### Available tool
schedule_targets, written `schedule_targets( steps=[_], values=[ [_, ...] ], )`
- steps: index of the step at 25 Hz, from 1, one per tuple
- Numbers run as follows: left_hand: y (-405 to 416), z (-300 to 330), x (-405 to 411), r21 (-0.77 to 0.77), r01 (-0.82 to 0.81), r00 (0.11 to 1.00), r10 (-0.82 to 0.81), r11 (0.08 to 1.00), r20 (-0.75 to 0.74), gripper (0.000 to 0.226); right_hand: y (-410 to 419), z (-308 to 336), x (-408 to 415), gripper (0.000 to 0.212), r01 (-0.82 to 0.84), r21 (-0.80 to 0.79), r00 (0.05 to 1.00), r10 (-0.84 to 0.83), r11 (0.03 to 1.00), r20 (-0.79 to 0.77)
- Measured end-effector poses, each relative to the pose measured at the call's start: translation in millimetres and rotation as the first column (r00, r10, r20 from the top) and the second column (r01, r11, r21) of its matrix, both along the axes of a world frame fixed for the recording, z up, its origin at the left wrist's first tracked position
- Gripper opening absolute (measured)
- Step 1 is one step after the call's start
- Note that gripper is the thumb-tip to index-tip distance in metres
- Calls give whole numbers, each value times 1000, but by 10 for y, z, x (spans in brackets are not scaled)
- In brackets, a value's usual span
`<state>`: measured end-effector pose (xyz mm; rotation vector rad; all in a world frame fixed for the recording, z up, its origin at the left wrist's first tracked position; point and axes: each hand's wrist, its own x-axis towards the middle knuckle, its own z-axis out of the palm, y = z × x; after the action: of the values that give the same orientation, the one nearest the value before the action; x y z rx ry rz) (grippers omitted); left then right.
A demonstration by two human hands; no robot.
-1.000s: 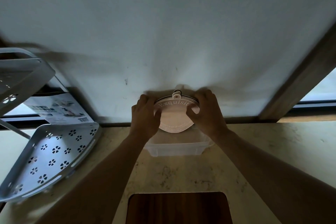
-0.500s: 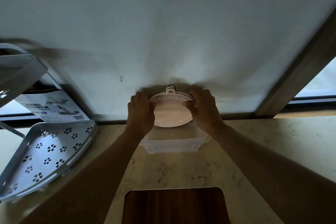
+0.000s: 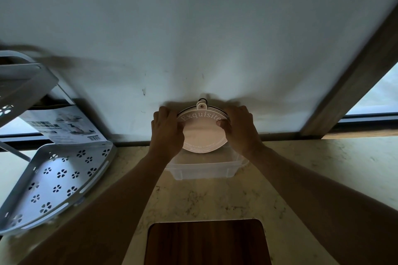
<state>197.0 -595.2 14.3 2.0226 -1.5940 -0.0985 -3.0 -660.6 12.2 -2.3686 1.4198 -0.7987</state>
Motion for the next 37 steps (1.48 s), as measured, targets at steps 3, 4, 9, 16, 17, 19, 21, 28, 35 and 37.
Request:
schedule_targets(
  steps=[3,4,9,16,17,19,21,28,35,37],
  values=[
    [3,-1,5,5,0,1000,0,1000,14,23,3,21,-6,25,4,-3,1000,-4,1000,-7],
    [0,-4,5,2,2,1000,-2,1000,23,23,2,25,-3,26,4,-7,1000,-4,1000,-14],
    [2,1,12,-2,4,1000,-4,1000,-15,25,-2,18,-2,27,-3,-25,1000,2,1000,-28],
    [23,57,-46,-74,21,998,-25,997,-59,19,9,11,16,28,-23,-18,997,24,1000,71],
    [23,56,-50,-67,30,998,-33,997,-46,19,13,16,11,28,-24,-16,996,25,1000,89],
    [30,47,-58,-37,46,999,-47,998,-17,18,23,19,11,30,-22,-10,997,23,1000,72],
    [25,40,-52,-10,52,999,-52,999,18,17,8,8,7,28,-17,-4,999,17,1000,33],
    [16,30,-40,10,38,999,-38,999,39,17,31,-5,16,18,-6,-1,1000,6,1000,19],
    [20,36,-40,-9,49,998,-49,999,49,18,15,39,-4,28,-21,35,999,22,999,-30],
    [24,42,-31,-32,52,998,-51,998,40,18,22,53,0,25,-12,44,1000,11,999,17]
  ],
)
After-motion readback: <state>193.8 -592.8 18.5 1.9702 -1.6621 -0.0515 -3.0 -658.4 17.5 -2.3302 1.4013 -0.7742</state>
